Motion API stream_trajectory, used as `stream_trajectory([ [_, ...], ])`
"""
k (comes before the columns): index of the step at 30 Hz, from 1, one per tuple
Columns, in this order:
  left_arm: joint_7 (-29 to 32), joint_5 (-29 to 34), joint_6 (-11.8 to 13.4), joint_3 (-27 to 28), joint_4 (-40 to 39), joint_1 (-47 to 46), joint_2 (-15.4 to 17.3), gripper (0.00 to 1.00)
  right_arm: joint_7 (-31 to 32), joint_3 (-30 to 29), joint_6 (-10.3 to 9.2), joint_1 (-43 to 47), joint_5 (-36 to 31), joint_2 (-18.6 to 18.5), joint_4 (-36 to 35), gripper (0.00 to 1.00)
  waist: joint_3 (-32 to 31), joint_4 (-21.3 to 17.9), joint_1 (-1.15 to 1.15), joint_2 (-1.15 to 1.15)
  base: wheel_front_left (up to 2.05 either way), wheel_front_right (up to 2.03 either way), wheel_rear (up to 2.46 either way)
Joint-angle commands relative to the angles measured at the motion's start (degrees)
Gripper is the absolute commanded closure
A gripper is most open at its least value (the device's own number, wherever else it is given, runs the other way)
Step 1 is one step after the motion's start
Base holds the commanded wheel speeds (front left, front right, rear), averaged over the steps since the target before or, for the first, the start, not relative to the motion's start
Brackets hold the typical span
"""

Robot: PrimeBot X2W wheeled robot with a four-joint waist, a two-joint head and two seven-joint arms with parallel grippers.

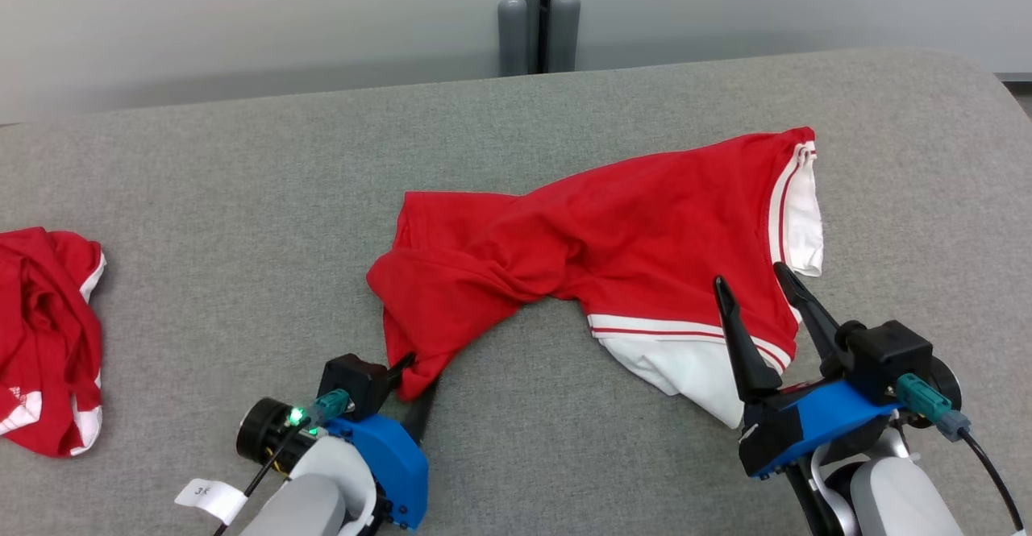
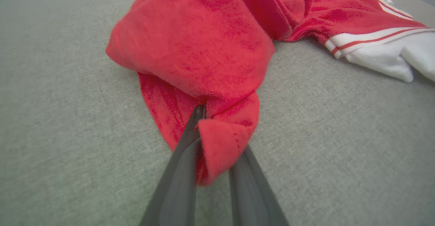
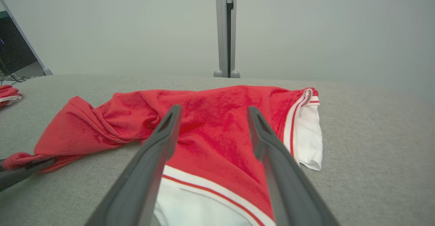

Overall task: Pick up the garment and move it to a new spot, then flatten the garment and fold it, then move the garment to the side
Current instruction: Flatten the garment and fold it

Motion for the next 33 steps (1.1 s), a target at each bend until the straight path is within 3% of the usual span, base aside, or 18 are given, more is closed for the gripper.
stream_trajectory([
  [1, 1.80, -1.73, -0.43, -1.26, -1.45, 1.13, 0.54, 0.00, 0.18, -0.16, 0.03, 0.18, 0.05, 0.05, -0.36, 0.00, -0.09, 0.22, 0.00, 0.00, 0.00, 0.00, 0.00],
  [7, 10.94, -10.16, -0.41, -0.68, -13.59, 3.46, 6.11, 0.00, 0.70, -0.35, 0.03, 1.05, 0.37, 0.05, -1.39, 0.00, -0.45, 1.08, 0.00, 0.00, 0.00, 0.00, 0.00],
  [11, 16.54, -16.44, 2.03, 4.27, -22.92, 4.50, 8.84, 0.00, 0.56, -0.14, 0.03, 1.06, 1.14, 0.03, -1.71, 0.00, -0.03, 0.94, 0.00, 0.00, 0.00, 0.00, 0.00],
  [15, 22.04, -19.48, 5.09, 7.26, -27.01, 2.01, 10.86, 0.00, 0.31, 0.83, 0.03, 0.45, 1.64, 0.03, -1.40, 0.00, 0.84, 0.14, 0.00, 0.00, 0.00, 0.00, 0.00],
  [19, 27.00, -21.04, 8.13, 8.90, -25.90, -1.76, 11.07, 0.00, 0.03, 1.82, 0.03, -0.63, 1.98, 0.02, -1.15, 0.00, 2.03, -1.09, 0.00, 0.00, 0.00, 0.00, 0.00],
  [21, 30.08, -21.11, 9.89, 8.69, -21.41, -6.68, 9.83, 0.00, -0.23, 2.93, 0.03, -2.12, 1.98, 0.01, -1.15, 0.00, 4.58, -3.15, 0.00, 0.00, 0.00, 0.00, 0.00],
  [28, 34.18, -20.51, 10.23, 5.84, -16.30, -8.57, 8.58, 0.00, -0.60, 2.77, 0.03, -3.00, 1.75, 0.03, -0.78, 0.00, 6.40, -4.65, 0.00, 0.00, 0.00, 0.00, 0.00],
  [32, 33.46, -19.37, 10.13, 4.74, -15.22, -8.73, 8.23, 0.00, -0.83, 2.48, 0.03, -2.92, 1.99, 0.01, -0.50, 0.00, 6.40, -4.62, 0.00, 0.00, 0.00, 0.00, 0.00],
  [33, 32.82, -18.80, 10.47, 4.57, -15.08, -8.85, 8.29, 0.13, -0.77, 2.44, 0.03, -2.87, 2.03, 0.02, -0.42, 0.00, 6.30, -4.52, 0.00, 0.00, 0.00, 0.00, 0.00],
])
